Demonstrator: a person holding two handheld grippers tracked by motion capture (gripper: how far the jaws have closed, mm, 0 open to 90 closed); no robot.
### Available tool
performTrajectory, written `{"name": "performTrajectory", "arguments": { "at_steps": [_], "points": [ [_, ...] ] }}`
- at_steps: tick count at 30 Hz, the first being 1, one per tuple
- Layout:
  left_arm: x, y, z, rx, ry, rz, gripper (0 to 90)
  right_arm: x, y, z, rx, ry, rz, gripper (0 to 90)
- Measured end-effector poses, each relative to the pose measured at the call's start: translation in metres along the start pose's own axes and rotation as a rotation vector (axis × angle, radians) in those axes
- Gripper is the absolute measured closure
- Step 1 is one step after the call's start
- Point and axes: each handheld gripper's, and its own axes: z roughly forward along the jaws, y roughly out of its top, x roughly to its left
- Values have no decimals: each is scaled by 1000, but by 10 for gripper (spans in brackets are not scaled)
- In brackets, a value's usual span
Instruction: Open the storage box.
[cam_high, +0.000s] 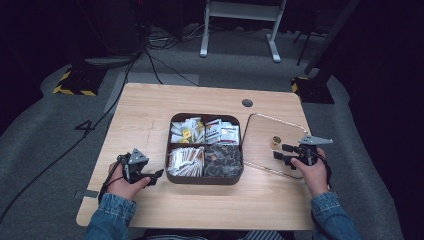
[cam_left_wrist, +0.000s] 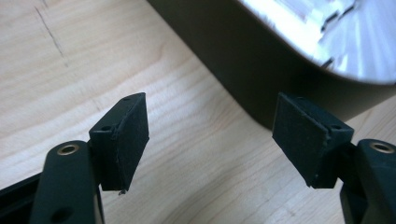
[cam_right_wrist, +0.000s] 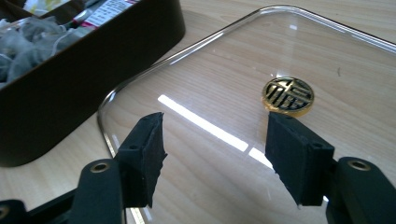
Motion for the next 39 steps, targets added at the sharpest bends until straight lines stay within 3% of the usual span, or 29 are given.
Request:
{"name": "performTrajectory", "arguments": {
  "at_steps": [5, 6, 8, 11, 13, 17, 20, 23, 27, 31, 39],
  "points": [
    [-1, 9, -6, 18, -25, -24, 238, 13, -4, -1, 17, 35, -27, 377],
    [-1, 13, -8, 11, -35, -35, 241, 23, -8, 2, 51, 58, -68, 385],
    [-1, 15, -10, 1, -38, -41, 233, 27, -10, 3, 61, 66, -83, 388],
    [1, 22, -14, -29, -41, -46, 231, 45, -17, 10, 103, 102, -145, 397],
    [2, 27, -17, -40, -23, -43, 227, 61, -23, 14, 113, 136, -187, 401],
    [2, 32, -18, -65, -14, -35, 229, 77, -27, 17, 121, 164, -241, 406],
    [1, 35, -19, -104, -25, -57, 268, 81, -31, 20, 122, 158, -254, 398],
    [0, 38, -21, -110, -27, -55, 294, 82, -34, 22, 132, 153, -259, 382],
    [-1, 43, -23, -150, -10, -46, 313, 85, -36, 24, 128, 121, -303, 361],
    [-3, 46, -22, -165, 2, -38, 323, 85, -36, 24, 128, 114, -300, 349],
    [-12, 57, -13, -197, -24, -4, 330, 85, -36, 24, 128, 115, -301, 346]
  ]
}}
